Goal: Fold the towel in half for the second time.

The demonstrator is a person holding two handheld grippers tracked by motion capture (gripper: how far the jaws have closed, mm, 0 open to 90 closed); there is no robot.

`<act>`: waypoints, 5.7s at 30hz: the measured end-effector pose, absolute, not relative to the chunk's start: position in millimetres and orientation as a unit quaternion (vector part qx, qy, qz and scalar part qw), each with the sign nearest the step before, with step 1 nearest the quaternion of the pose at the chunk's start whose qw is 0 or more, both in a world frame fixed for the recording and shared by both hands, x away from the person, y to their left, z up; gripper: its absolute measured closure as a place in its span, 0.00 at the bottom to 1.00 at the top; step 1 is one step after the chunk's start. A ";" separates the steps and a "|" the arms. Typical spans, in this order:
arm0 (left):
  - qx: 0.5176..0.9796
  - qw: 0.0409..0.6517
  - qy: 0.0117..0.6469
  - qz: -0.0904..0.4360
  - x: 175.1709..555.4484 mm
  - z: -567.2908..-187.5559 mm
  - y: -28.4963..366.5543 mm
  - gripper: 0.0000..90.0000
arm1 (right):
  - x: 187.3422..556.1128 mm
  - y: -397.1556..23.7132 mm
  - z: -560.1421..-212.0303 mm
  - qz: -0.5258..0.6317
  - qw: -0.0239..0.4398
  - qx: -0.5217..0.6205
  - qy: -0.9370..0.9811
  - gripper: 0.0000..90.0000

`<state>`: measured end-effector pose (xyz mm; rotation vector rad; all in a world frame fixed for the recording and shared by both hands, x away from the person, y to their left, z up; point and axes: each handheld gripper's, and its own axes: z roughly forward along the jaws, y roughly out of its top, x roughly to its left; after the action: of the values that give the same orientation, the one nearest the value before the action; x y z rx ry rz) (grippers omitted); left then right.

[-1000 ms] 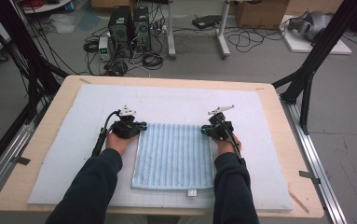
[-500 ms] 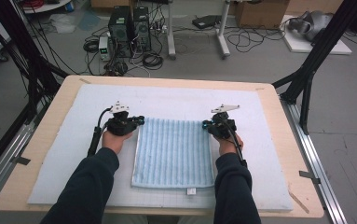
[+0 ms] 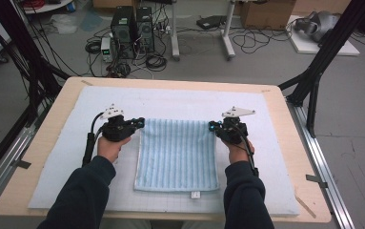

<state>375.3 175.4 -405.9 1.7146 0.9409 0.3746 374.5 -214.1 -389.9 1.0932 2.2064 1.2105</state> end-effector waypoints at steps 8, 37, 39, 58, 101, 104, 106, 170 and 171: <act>0.719 0.557 0.385 0.156 354.6 -397.7 178.0 0.96 | 352.0 -218.4 -380.2 0.458 0.191 0.378 0.782 0.96; 0.734 0.571 0.343 0.132 270.4 -418.2 189.4 0.96 | 277.1 -225.1 -399.1 0.480 0.171 0.347 0.787 0.95; 0.737 0.570 0.340 0.128 265.6 -420.8 190.6 0.96 | 272.6 -226.2 -399.6 0.483 0.169 0.345 0.787 0.95; 0.775 0.537 0.315 0.105 235.0 -442.7 191.1 0.95 | 233.6 -227.9 -423.0 0.467 0.156 0.326 0.807 0.92; 0.812 0.490 0.312 0.052 231.2 -450.7 178.6 0.91 | 233.0 -221.1 -443.5 0.402 0.136 0.332 0.842 0.70; 0.788 0.515 0.331 0.061 236.7 -446.5 183.1 0.72 | 233.3 -225.8 -441.8 0.415 0.127 0.337 0.835 0.67; 0.768 0.533 0.347 0.077 244.3 -441.8 187.0 0.64 | 236.3 -228.8 -437.1 0.436 0.128 0.344 0.822 0.64; 0.714 0.541 0.428 0.121 342.1 -432.9 187.6 0.40 | 330.4 -217.1 -424.8 0.433 0.185 0.452 0.758 0.36; 0.712 0.543 0.426 0.125 339.1 -430.2 188.3 0.35 | 327.2 -219.3 -422.5 0.437 0.188 0.449 0.756 0.33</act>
<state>339.1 188.3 -430.2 1.6907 1.0116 0.2973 327.2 -219.3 -422.5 1.2646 2.1282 1.2294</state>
